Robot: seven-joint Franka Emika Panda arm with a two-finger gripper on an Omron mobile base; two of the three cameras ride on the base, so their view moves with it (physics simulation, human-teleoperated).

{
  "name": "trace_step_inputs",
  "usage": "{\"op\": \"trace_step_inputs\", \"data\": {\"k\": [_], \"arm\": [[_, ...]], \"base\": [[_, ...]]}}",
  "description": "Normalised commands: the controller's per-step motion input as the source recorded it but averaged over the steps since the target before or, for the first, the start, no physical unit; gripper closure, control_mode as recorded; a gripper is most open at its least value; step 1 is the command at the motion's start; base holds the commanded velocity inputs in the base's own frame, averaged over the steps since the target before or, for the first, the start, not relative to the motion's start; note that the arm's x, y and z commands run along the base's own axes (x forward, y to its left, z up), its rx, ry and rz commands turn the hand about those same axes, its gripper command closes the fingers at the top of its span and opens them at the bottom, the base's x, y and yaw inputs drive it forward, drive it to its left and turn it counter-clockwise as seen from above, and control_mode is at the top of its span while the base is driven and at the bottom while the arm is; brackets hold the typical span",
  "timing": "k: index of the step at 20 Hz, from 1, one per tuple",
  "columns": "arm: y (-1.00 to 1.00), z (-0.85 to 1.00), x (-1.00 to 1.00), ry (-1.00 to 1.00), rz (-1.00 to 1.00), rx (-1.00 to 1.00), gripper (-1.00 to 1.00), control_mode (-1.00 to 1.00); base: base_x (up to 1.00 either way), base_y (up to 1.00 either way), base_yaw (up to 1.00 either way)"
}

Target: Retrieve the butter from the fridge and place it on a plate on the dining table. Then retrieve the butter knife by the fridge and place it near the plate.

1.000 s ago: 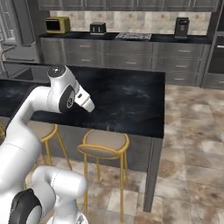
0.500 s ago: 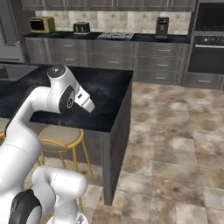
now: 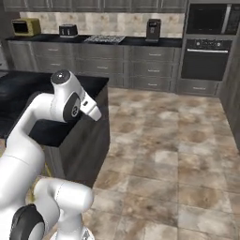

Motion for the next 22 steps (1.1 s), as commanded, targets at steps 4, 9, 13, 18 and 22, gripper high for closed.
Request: {"op": "trace_step_inputs", "data": {"k": [4, 9, 13, 18, 22], "arm": [[0.00, 0.00, 0.00, 0.00, 0.00, 0.00, -1.00, 1.00], [0.00, 0.00, 0.00, 0.00, 0.00, 0.00, -1.00, 1.00], [0.00, 0.00, 0.00, 0.00, 0.00, 0.00, -1.00, 1.00], [0.00, 0.00, 0.00, 0.00, 0.00, 0.00, -1.00, 1.00], [0.00, 0.00, 0.00, 0.00, 0.00, 0.00, -1.00, 1.00]], "base": [[0.91, -0.67, 0.16], [0.82, -0.38, 0.47], [0.59, -0.41, 0.52], [0.29, -0.33, 0.46], [0.13, -0.22, 0.41]]}}
